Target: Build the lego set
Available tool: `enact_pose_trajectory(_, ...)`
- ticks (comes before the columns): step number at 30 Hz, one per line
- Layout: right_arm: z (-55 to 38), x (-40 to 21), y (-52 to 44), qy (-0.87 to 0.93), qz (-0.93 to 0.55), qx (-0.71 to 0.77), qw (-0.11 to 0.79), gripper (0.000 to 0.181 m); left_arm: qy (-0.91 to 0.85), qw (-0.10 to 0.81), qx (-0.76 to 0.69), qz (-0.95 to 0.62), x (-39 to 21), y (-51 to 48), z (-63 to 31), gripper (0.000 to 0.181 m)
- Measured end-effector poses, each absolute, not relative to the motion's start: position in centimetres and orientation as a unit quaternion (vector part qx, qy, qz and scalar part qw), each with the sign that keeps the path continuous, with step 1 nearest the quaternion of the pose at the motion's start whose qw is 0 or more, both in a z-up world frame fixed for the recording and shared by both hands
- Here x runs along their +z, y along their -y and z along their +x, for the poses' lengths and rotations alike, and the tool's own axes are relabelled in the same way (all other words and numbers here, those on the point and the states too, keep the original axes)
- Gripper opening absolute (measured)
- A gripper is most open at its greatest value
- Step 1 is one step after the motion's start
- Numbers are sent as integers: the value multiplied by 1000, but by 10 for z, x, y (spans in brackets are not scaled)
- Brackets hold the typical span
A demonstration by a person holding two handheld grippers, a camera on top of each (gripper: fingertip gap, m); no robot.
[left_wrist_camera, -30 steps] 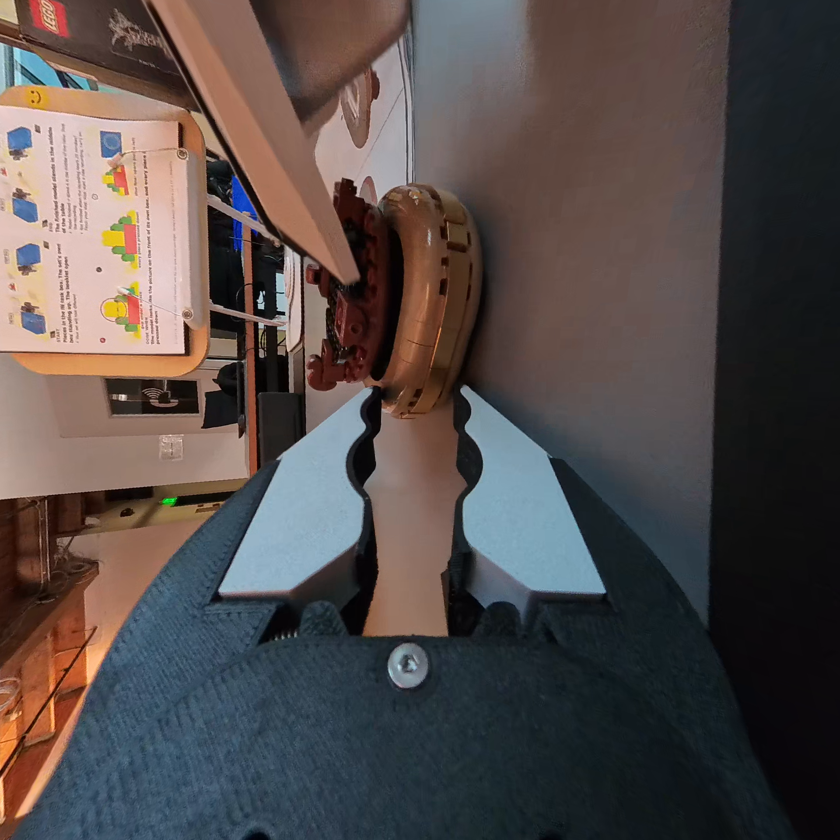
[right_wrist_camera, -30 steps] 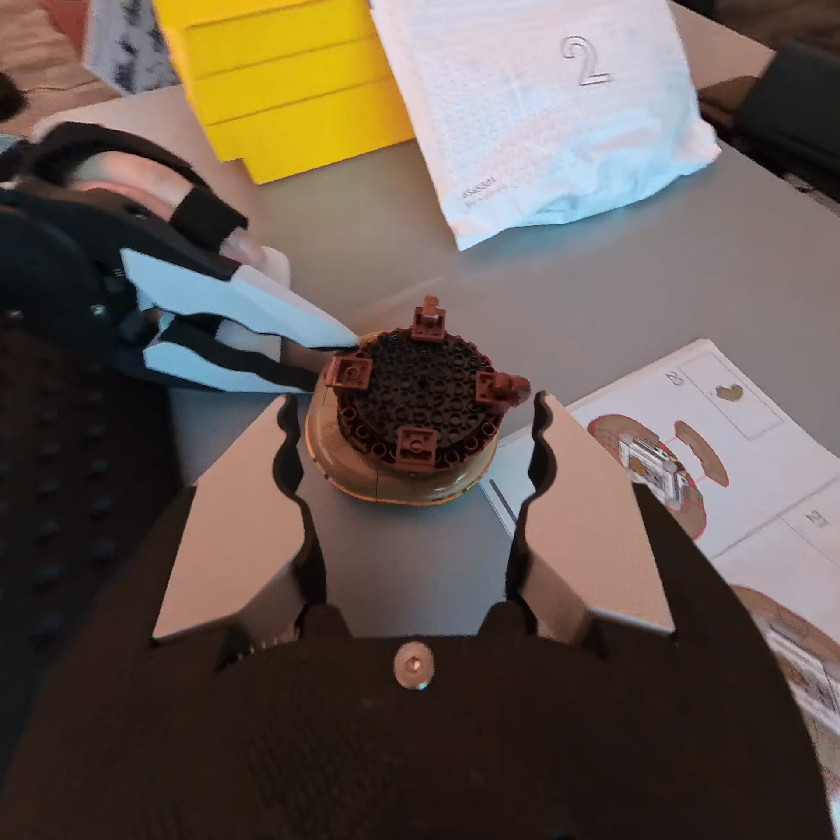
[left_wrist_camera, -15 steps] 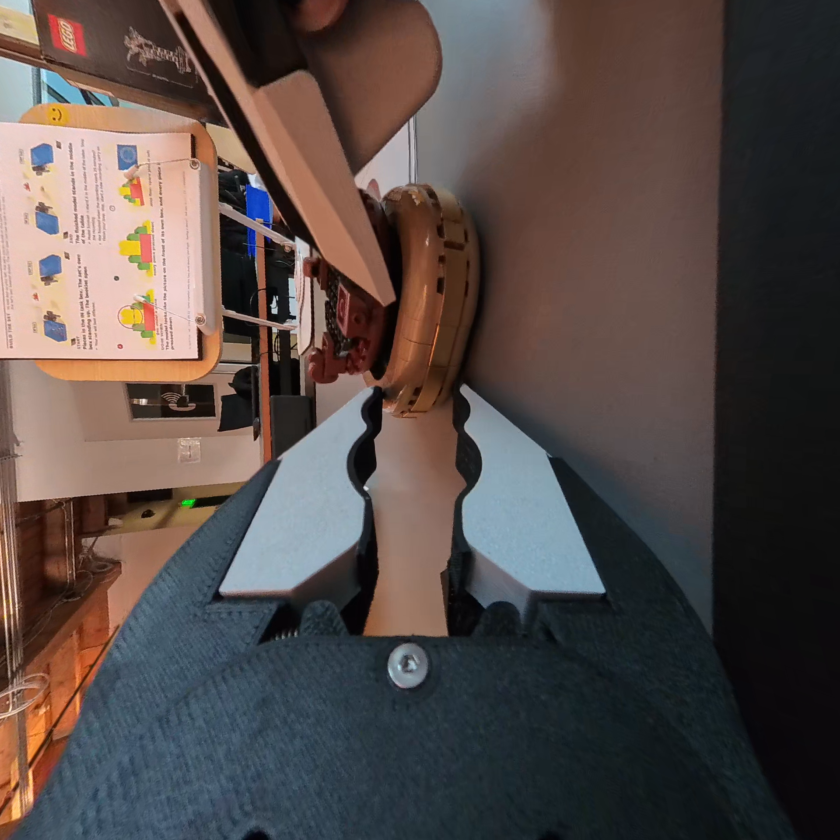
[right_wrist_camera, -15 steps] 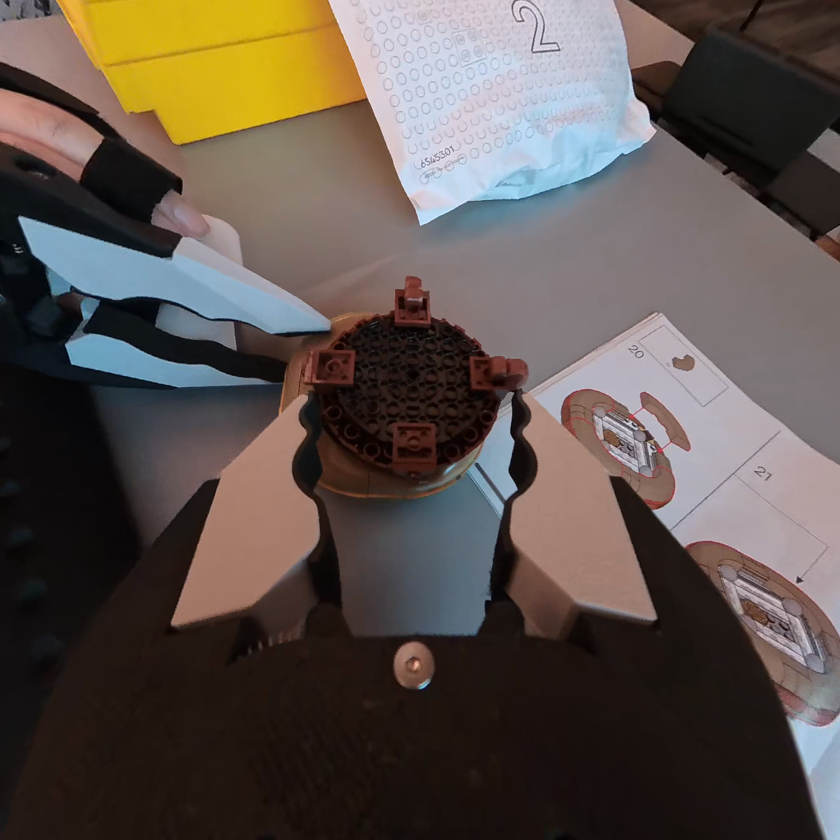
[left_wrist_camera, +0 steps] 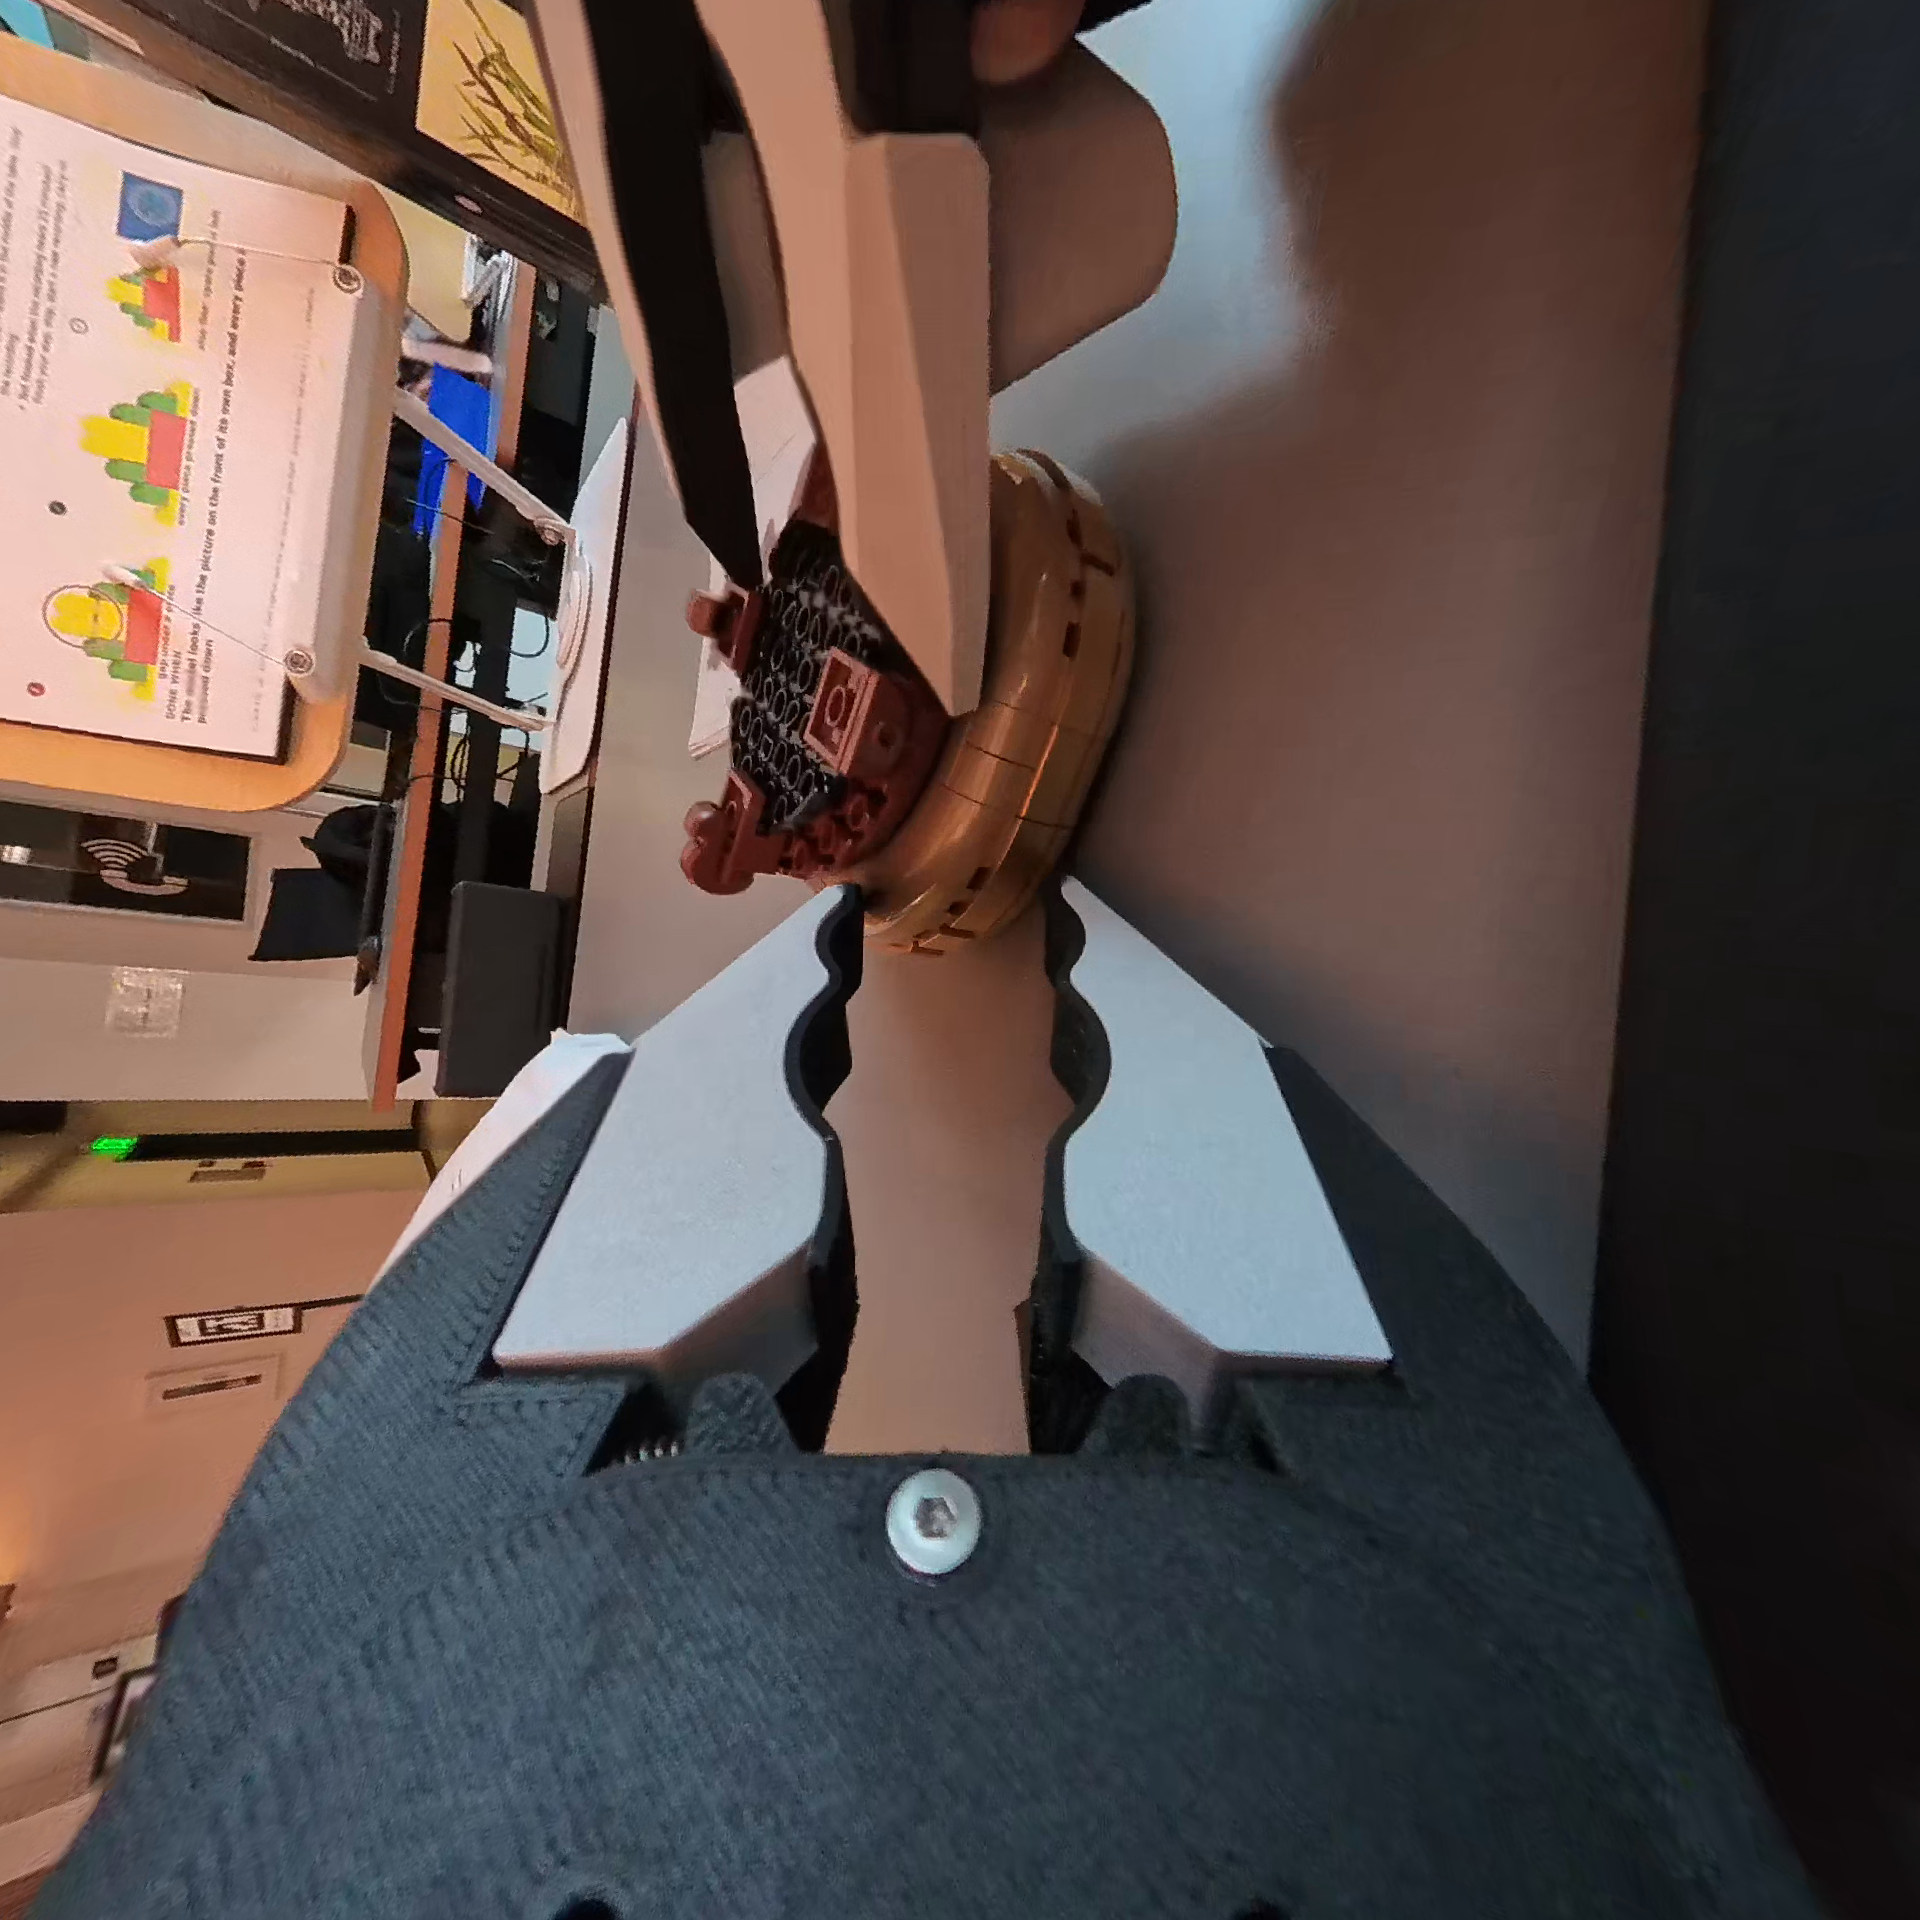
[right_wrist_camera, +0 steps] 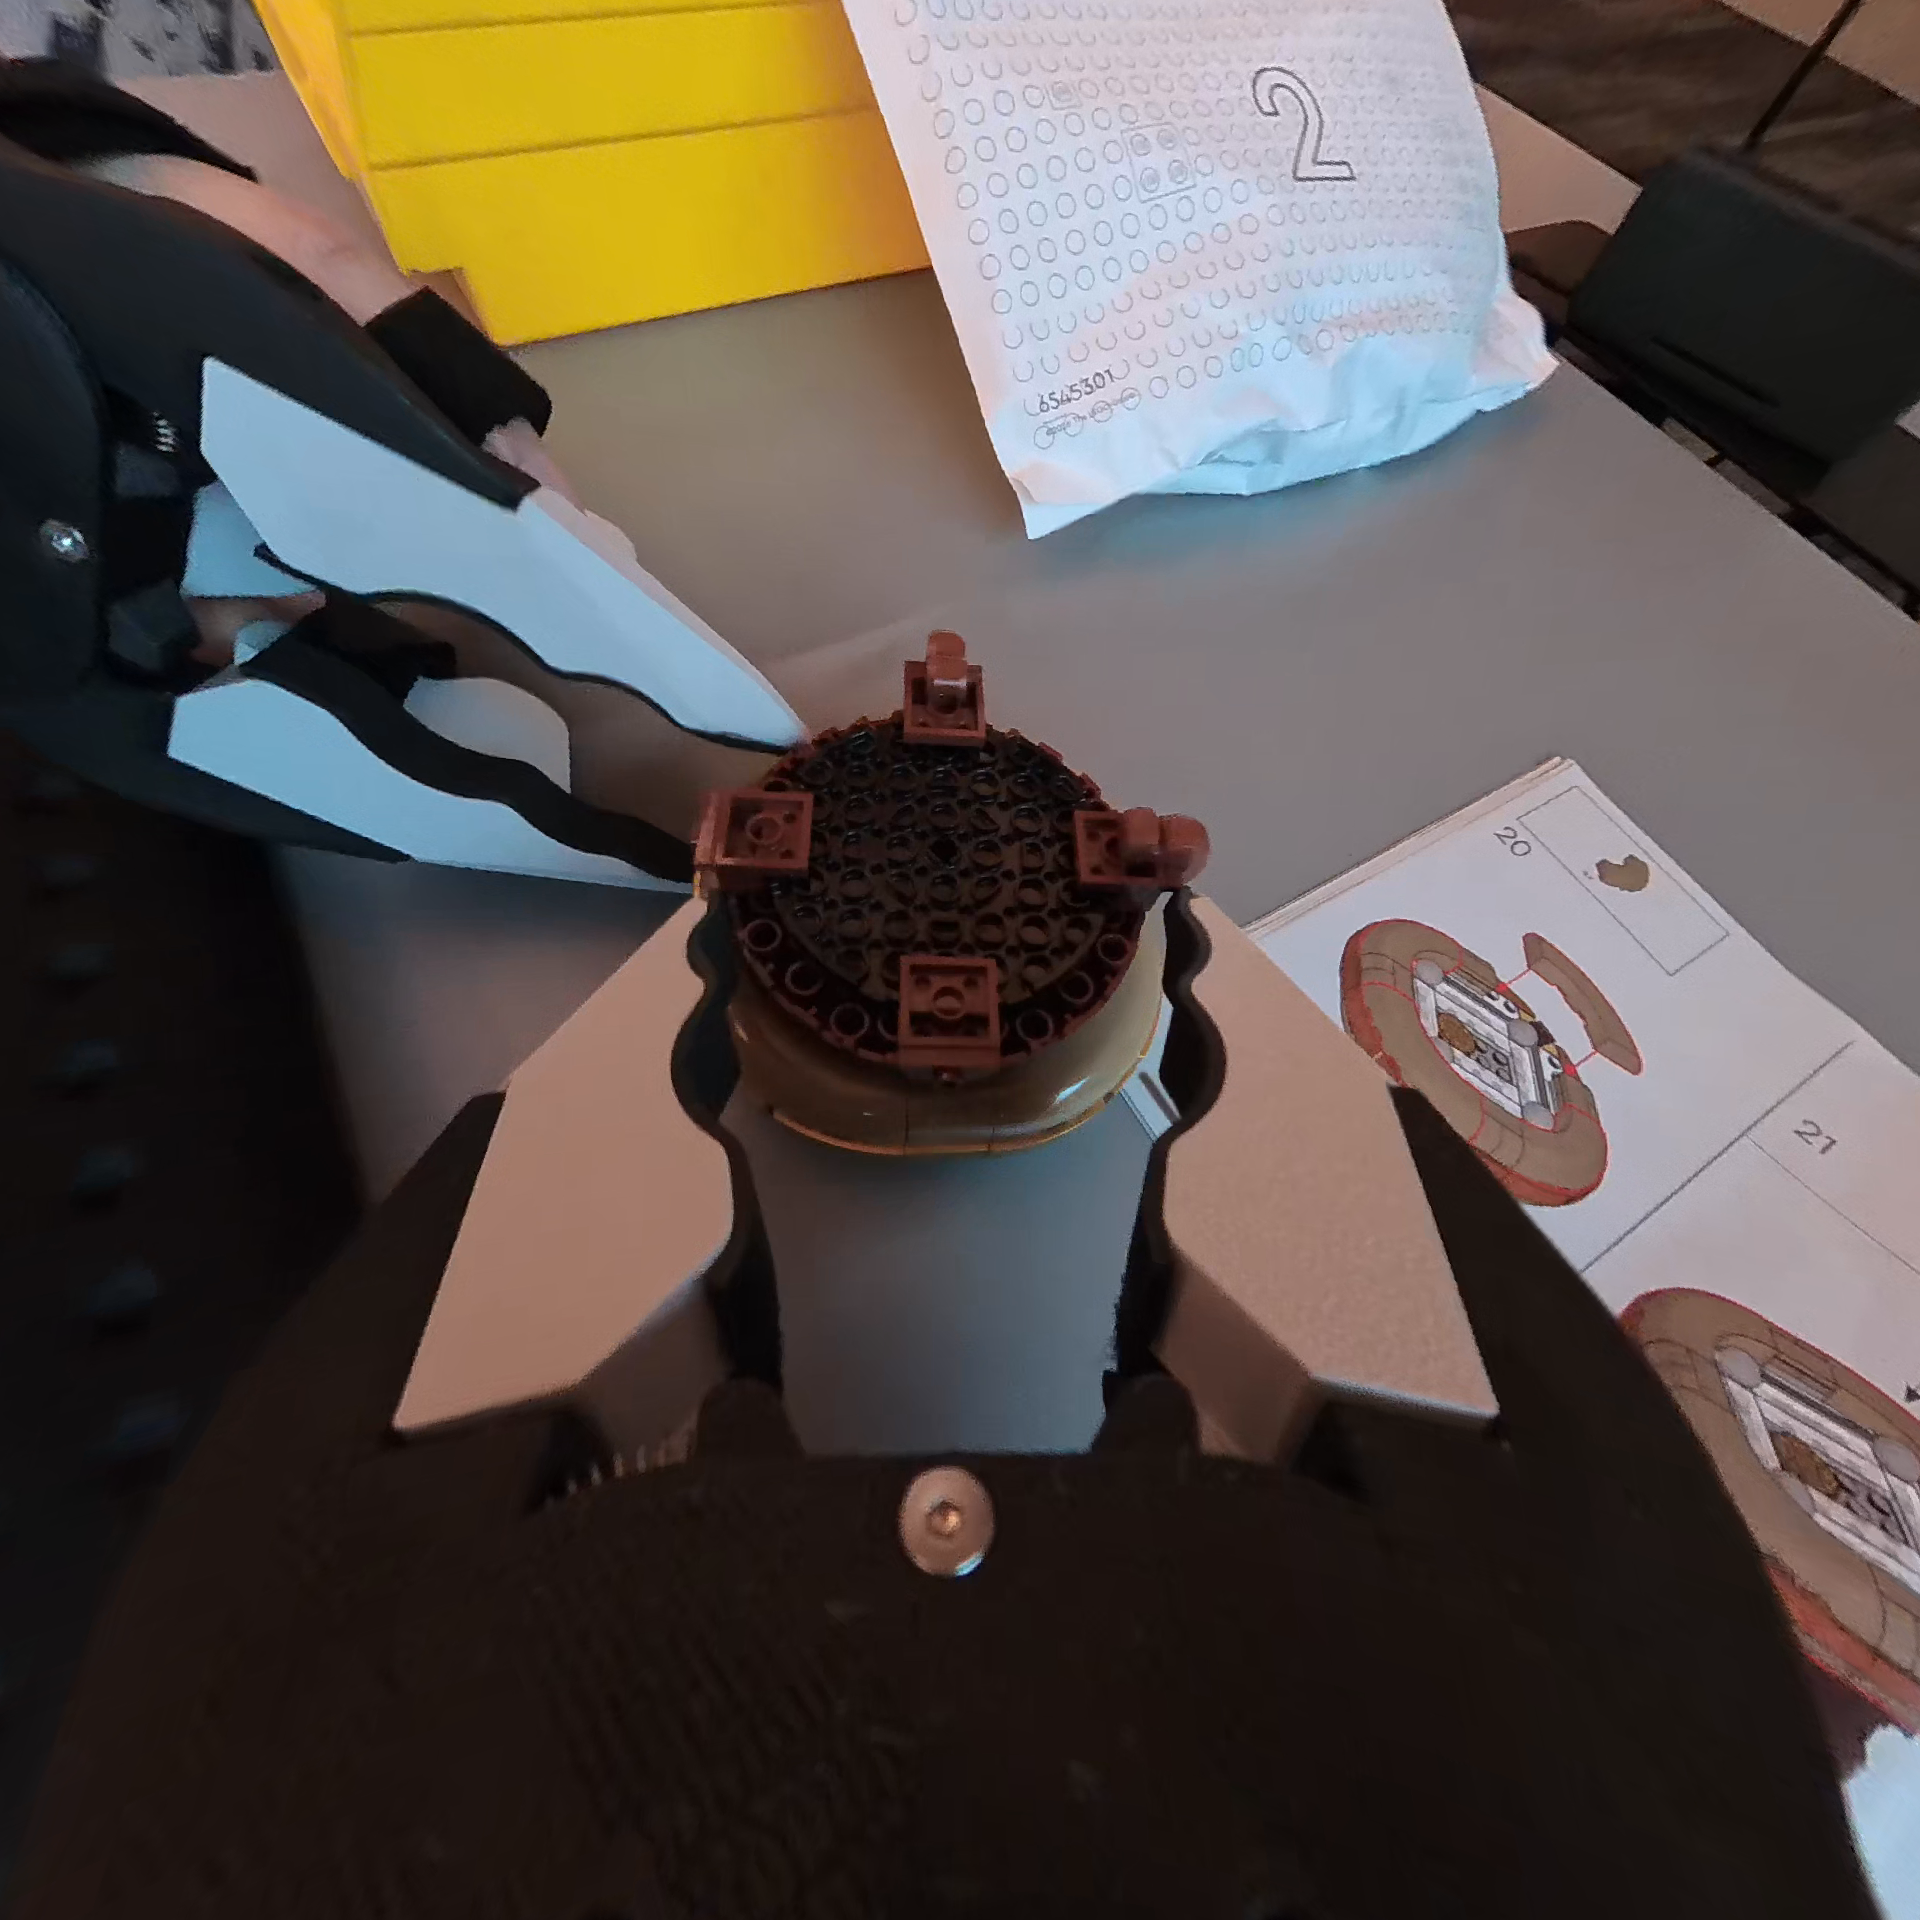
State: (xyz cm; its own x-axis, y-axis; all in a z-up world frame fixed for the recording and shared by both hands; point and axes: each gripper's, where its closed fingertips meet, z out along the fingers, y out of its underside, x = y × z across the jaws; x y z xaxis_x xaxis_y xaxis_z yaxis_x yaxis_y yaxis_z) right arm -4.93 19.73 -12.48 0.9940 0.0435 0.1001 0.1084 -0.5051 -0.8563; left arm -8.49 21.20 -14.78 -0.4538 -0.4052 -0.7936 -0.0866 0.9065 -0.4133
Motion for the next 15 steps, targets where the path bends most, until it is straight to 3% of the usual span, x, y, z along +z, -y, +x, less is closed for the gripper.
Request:
enact_pose_trajectory(4, -49, -128, -196, 50, -865, -11, 499, 78, -836, 495, -170, -168, -143, -213, -86, 48)
enact_pose_trajectory(11, -52, -128, -195, 67, -862, -40, 501, 78, -835, 458, -226, -207, -145, -210, -93, 47)
enact_pose_trajectory(15, -53, -127, -193, 65, -863, -46, 499, 78, -803, 387, -356, -282, -127, -205, -101, 44)
